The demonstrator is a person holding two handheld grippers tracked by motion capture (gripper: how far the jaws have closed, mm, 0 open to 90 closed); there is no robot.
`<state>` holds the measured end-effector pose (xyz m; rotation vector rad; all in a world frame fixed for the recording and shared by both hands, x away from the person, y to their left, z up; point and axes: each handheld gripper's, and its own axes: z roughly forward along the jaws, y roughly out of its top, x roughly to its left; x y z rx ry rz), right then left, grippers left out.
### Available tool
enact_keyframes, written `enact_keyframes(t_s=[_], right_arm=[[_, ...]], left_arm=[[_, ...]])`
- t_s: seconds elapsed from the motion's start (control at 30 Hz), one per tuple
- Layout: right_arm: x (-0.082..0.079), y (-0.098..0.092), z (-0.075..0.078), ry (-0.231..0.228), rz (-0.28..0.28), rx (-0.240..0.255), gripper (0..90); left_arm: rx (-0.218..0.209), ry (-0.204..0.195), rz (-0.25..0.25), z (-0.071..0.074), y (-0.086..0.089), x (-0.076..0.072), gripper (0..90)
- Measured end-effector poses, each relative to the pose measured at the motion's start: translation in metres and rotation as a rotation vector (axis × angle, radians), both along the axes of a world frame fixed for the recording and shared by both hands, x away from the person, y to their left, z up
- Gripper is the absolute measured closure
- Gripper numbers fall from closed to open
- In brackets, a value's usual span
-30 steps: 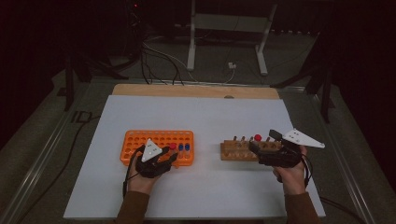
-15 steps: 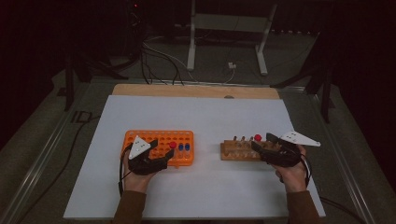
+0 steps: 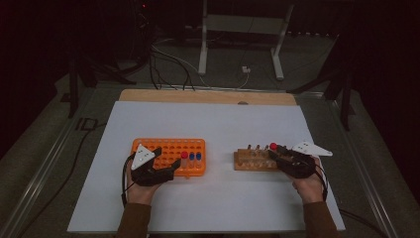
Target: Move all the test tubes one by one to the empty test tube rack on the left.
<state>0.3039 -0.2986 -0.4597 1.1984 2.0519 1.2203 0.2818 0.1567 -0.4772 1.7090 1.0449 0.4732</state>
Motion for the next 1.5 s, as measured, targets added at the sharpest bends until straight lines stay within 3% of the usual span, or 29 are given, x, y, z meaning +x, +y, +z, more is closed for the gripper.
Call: enact_keyframes(t_s=[0.1,0.27,0.6,0.87,1.33,1.5], right_arm=[[0.002,0.001,-0.003,0.007,-0.002,0.002,64.8],[0.004,0.003,-0.004,-0.002,0.004,0.005,70.0],[0.003,0.004,-0.002,-0.017,0.005,0.007,74.4],[0.000,0.003,0.005,-0.043,-0.007,0.023,74.6],[-0.009,0.002,0.029,-0.112,-0.028,0.053,74.7],[-0.014,0.002,0.041,-0.139,-0.024,0.064,74.7]], left_arm=[[-0.008,-0.011,0.003,0.002,0.000,-0.001,13.9],[-0.004,-0.021,0.029,0.004,0.000,-0.001,0.3],[0.023,-0.053,0.058,0.007,0.002,-0.003,0.3],[-0.021,-0.041,0.074,0.007,0.005,-0.002,0.2],[-0.041,-0.037,0.069,0.015,0.002,-0.003,0.3],[-0.045,-0.055,0.070,0.021,0.000,-0.005,1.1]])
